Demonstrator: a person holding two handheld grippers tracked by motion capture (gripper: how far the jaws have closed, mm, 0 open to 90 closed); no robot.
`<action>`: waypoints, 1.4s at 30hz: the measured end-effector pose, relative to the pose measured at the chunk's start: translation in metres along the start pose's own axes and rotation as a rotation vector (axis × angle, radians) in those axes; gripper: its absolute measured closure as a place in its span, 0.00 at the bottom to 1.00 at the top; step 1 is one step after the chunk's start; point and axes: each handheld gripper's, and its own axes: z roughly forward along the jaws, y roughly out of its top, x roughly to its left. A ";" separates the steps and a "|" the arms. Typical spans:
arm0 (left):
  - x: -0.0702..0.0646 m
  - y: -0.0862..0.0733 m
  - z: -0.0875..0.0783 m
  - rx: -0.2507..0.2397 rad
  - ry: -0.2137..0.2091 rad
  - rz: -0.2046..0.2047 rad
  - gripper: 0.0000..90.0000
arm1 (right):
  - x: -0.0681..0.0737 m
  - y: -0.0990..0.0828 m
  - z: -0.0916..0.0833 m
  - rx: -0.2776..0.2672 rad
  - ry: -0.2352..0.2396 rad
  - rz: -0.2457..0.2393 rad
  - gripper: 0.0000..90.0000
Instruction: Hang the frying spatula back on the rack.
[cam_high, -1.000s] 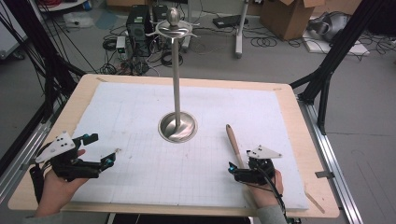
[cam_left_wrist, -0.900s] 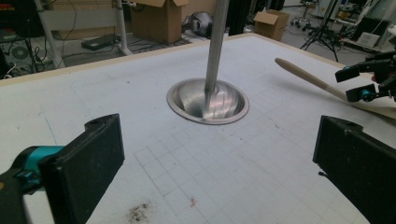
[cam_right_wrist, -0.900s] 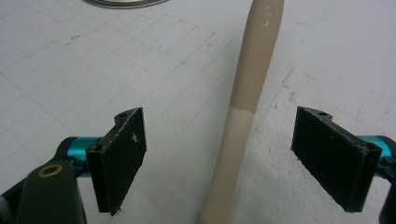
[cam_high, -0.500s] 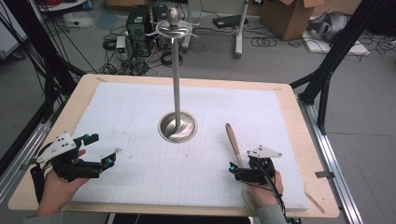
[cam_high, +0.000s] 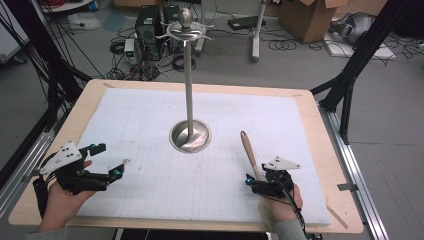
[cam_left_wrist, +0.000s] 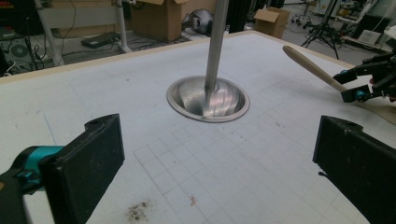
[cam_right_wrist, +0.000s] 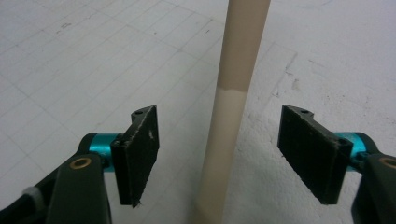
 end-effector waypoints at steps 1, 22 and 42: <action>0.000 0.000 0.000 0.000 0.000 -0.001 0.03 | 0.000 0.000 0.000 0.001 0.001 -0.007 0.37; 0.002 -0.002 0.001 0.005 0.004 -0.002 0.03 | 0.003 0.001 0.004 0.042 -0.018 -0.033 0.71; 0.004 -0.001 -0.002 0.002 0.004 0.001 0.03 | 0.003 0.002 0.005 0.056 -0.005 0.017 0.84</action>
